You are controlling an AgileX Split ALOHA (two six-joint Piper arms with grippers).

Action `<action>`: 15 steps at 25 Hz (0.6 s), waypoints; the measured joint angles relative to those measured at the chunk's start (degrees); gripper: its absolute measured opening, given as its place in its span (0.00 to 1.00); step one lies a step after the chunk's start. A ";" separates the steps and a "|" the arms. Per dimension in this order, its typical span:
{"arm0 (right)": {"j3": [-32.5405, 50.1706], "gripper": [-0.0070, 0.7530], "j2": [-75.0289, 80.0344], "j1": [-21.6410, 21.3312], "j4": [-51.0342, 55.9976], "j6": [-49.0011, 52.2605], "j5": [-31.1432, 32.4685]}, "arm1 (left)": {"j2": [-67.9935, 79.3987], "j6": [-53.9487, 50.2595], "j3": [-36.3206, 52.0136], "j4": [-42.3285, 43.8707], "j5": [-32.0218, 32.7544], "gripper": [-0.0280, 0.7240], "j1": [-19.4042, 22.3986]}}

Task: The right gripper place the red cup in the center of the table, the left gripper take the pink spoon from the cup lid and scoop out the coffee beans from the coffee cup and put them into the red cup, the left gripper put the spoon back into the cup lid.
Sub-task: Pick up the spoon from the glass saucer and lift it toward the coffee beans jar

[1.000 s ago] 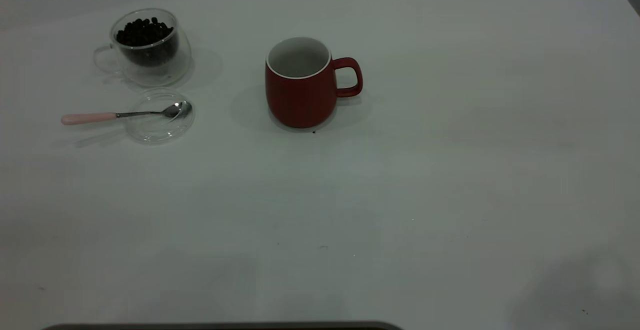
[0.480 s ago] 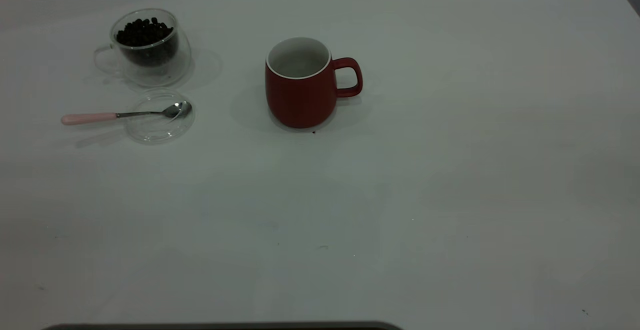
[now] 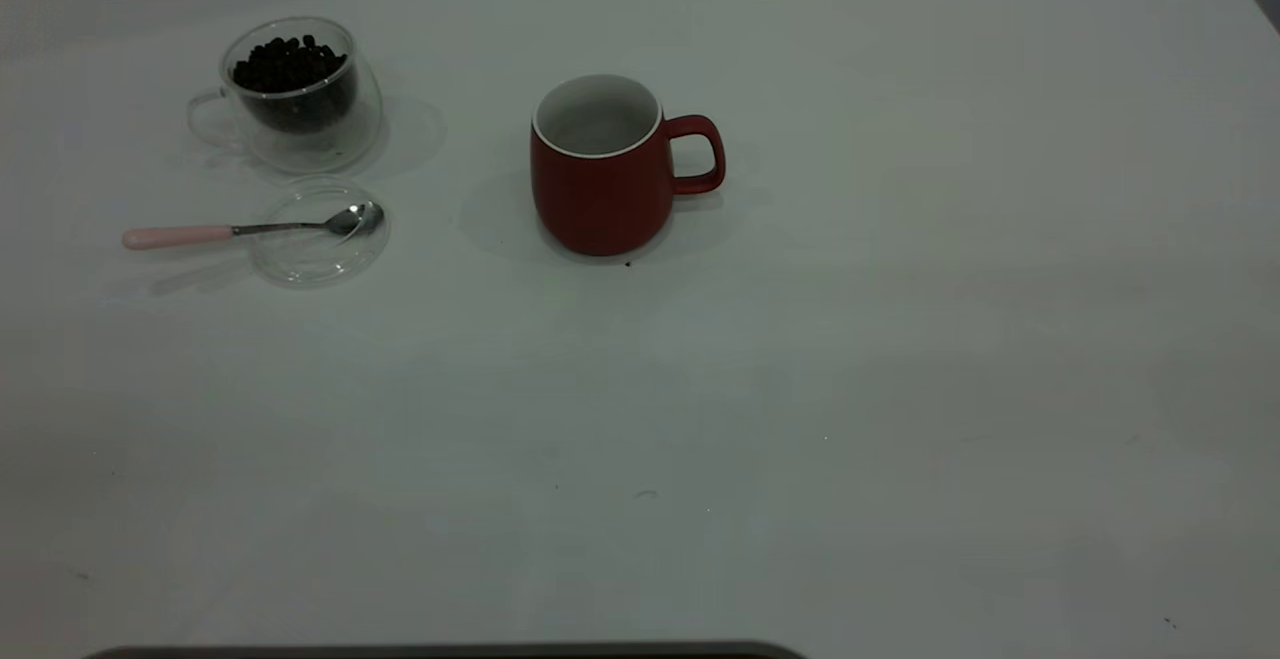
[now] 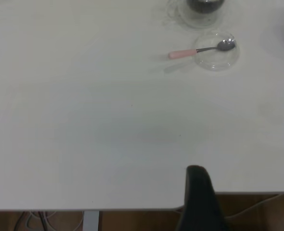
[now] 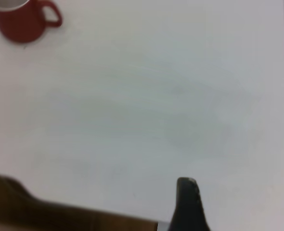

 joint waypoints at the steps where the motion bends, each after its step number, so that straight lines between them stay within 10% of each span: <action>1: 0.91 0.79 -0.30 -0.56 0.00 0.22 -0.87 | 0.00 0.00 0.00 0.00 0.00 0.76 0.00; 15: 3.49 0.79 -3.88 -2.86 -0.61 1.88 -2.50 | 0.00 0.05 0.00 0.02 0.00 0.76 0.00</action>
